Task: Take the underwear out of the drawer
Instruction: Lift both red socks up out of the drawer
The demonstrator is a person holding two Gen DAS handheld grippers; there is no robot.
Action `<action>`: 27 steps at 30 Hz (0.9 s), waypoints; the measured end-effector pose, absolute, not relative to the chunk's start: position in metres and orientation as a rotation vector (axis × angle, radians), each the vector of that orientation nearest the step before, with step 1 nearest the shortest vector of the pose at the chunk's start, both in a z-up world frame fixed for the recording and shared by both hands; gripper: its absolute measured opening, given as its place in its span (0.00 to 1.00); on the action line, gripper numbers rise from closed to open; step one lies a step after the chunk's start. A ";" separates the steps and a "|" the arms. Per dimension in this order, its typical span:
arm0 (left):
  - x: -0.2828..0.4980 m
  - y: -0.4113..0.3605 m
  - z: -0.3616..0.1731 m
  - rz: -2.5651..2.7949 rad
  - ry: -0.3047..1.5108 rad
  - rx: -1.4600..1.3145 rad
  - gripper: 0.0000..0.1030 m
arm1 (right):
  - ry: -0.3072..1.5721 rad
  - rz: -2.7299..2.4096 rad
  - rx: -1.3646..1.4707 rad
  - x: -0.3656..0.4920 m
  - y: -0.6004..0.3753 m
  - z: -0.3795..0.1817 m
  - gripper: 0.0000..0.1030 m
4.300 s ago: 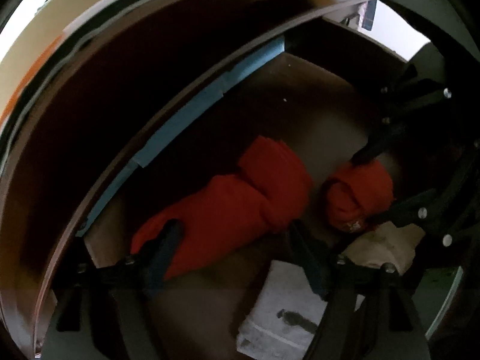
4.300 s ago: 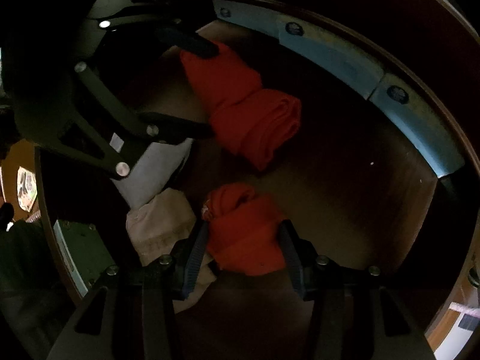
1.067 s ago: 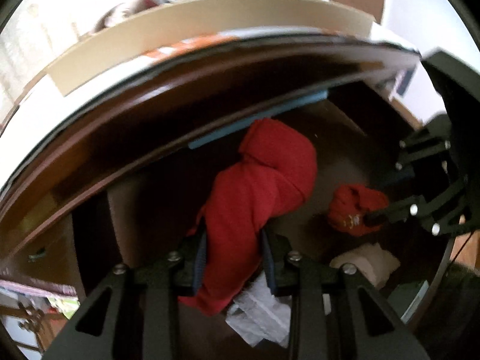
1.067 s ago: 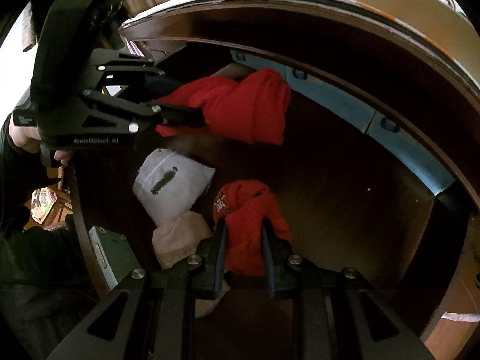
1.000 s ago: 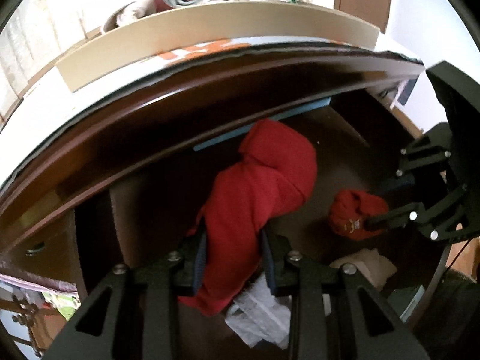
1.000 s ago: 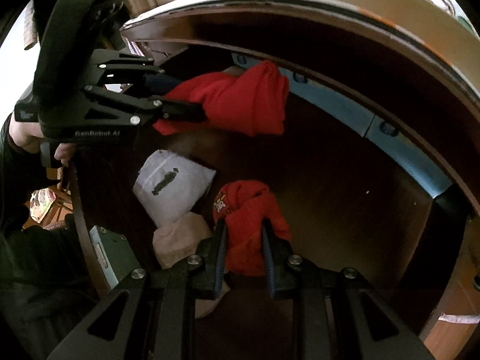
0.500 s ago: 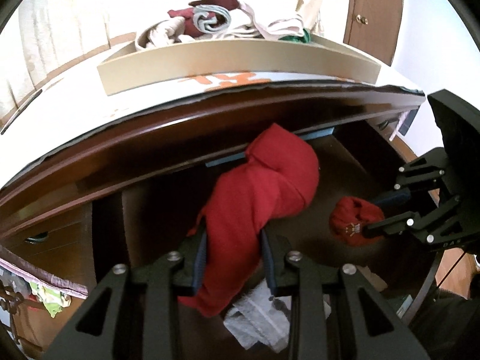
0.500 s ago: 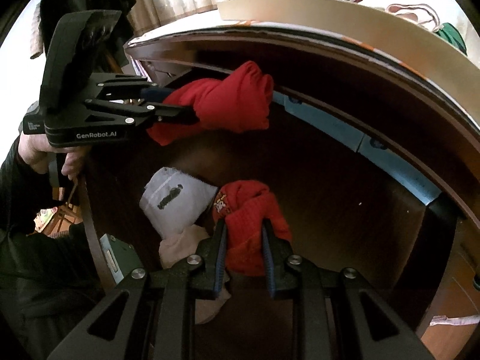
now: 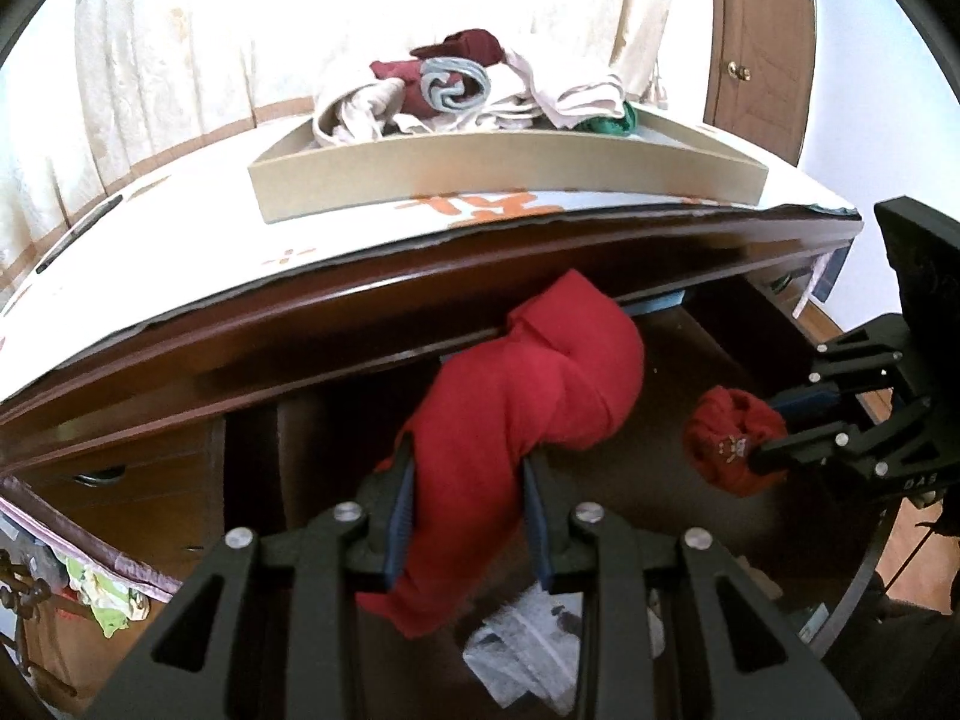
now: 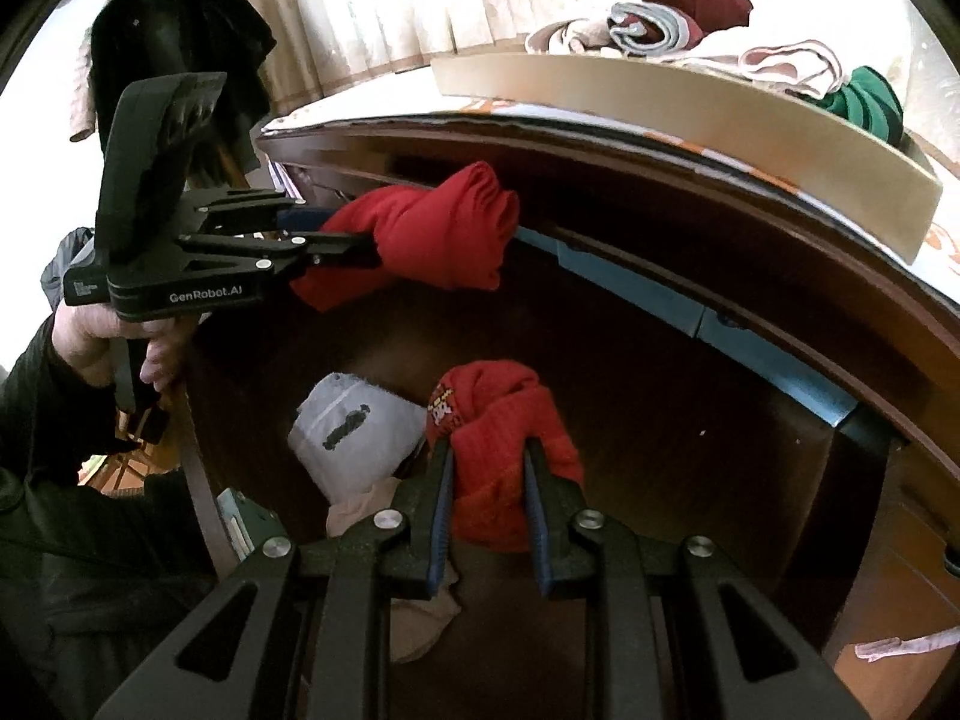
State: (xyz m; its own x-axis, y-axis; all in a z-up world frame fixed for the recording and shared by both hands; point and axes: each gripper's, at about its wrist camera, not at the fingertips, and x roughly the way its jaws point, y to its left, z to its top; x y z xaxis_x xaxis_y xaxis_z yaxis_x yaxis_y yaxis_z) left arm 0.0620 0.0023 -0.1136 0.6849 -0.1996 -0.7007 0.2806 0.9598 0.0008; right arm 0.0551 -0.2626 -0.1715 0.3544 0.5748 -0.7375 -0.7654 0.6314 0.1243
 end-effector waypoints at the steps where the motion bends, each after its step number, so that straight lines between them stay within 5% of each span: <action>1: 0.061 0.002 -0.113 -0.269 0.765 0.112 0.29 | 0.827 0.879 -0.257 0.054 -0.264 -0.171 0.23; 27: 0.040 0.006 -0.099 -0.259 0.620 0.103 0.29 | 0.678 0.907 -0.224 0.040 -0.277 -0.154 0.23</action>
